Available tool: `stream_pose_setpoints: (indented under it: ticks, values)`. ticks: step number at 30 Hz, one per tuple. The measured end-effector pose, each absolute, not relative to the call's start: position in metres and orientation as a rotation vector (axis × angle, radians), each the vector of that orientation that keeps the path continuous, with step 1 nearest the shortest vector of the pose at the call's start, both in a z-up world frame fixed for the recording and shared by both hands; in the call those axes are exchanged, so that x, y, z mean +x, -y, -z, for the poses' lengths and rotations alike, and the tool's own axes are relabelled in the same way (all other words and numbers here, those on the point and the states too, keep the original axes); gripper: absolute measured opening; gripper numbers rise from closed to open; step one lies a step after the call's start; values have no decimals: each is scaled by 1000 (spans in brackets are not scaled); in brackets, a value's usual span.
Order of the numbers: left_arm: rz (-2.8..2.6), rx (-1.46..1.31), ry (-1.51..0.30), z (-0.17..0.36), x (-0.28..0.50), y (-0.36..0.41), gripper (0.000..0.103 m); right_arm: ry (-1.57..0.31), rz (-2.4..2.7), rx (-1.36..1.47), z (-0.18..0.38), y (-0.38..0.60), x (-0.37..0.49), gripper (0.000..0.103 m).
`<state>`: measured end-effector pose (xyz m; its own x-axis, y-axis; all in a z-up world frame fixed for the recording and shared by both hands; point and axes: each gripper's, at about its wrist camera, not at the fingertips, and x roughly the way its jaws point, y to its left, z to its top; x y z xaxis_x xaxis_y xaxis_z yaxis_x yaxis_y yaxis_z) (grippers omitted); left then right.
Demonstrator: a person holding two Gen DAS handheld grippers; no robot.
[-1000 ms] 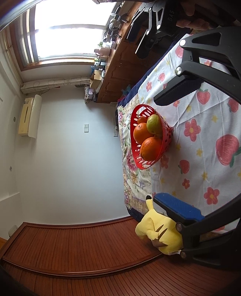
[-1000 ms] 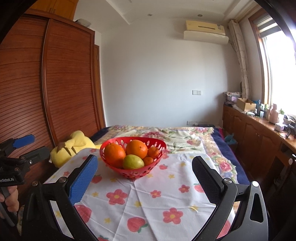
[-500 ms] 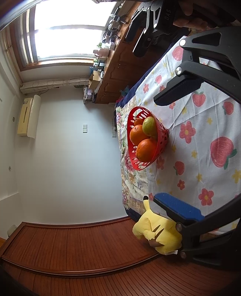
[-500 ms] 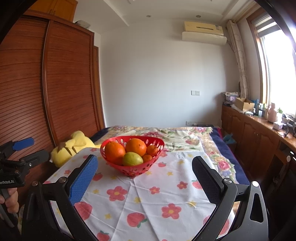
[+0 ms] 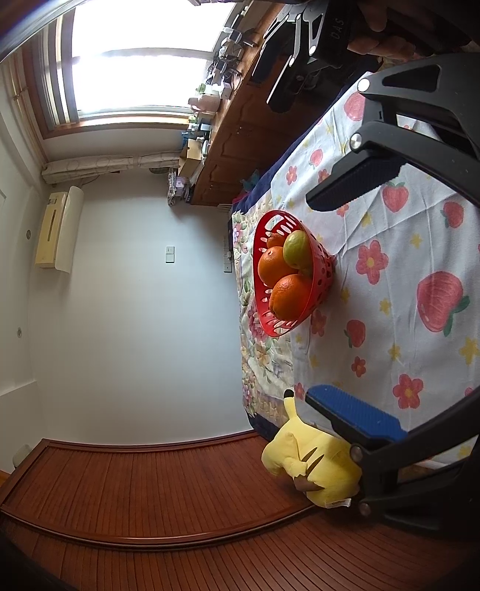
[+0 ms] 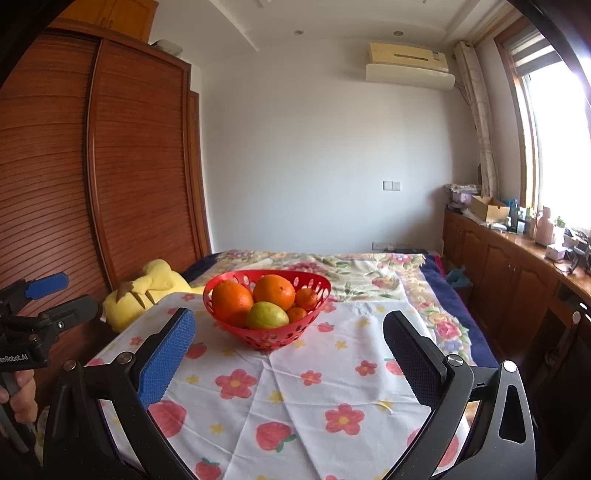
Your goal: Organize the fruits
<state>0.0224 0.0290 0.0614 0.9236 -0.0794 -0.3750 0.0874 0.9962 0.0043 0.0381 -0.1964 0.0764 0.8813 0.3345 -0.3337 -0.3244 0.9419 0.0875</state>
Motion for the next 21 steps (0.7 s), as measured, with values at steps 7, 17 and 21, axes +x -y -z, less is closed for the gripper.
stream_pose_setpoints:
  ticks: [7,17,21]
  values:
    - [86,21,-385,-61,22,-30,96,-352,-344,29,-77,196,37,103]
    - [94,15,-382,-63,18,-33,96,-348,-339,24,-78,196,36,103]
    - [94,16,-380,-65,16,-33,96,-346,-340,24,-79,195,35,103]
